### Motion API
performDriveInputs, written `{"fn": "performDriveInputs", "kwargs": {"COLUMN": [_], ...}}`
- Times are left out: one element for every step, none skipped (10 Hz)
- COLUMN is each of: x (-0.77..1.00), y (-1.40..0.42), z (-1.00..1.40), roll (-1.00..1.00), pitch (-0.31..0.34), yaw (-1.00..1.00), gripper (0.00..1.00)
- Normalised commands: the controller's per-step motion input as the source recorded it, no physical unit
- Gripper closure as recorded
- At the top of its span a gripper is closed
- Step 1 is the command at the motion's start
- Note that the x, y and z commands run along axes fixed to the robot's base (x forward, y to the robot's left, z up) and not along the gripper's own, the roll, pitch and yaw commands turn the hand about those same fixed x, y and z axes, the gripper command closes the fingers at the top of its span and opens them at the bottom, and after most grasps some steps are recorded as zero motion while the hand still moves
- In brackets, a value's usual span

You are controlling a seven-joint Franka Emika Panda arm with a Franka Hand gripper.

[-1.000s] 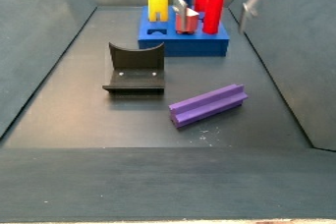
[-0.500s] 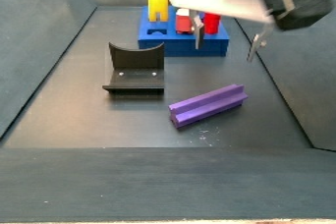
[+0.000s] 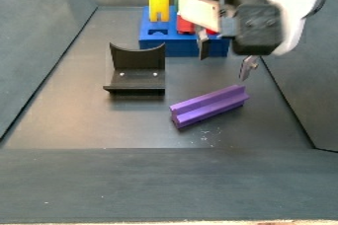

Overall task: Pick up the star object. Move up. Place the star object on the fixture. Regrasp the star object. Move to above the board. Insert the star object.
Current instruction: Pick up the star object.

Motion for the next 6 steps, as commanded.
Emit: {"fn": "performDriveInputs", "kwargs": {"x": [-0.15,-0.21,-0.25,-0.34,-0.37,-0.27], "y": [0.39,0.65,0.53,0.23,0.01,0.03], "z": [-0.94,-0.95,-0.51,-0.18,0.00,0.00], "roll": [-0.09,-0.09,-0.33,-0.49,-0.50,-0.50], "pitch": [-0.007,-0.044,-0.186,-0.216,-0.189,-0.144], "yaw": [-0.54,-0.25,-0.16,-0.24,-0.28,-0.25], "gripper": [0.00,0.00,0.00,0.00,0.00,0.00]}}
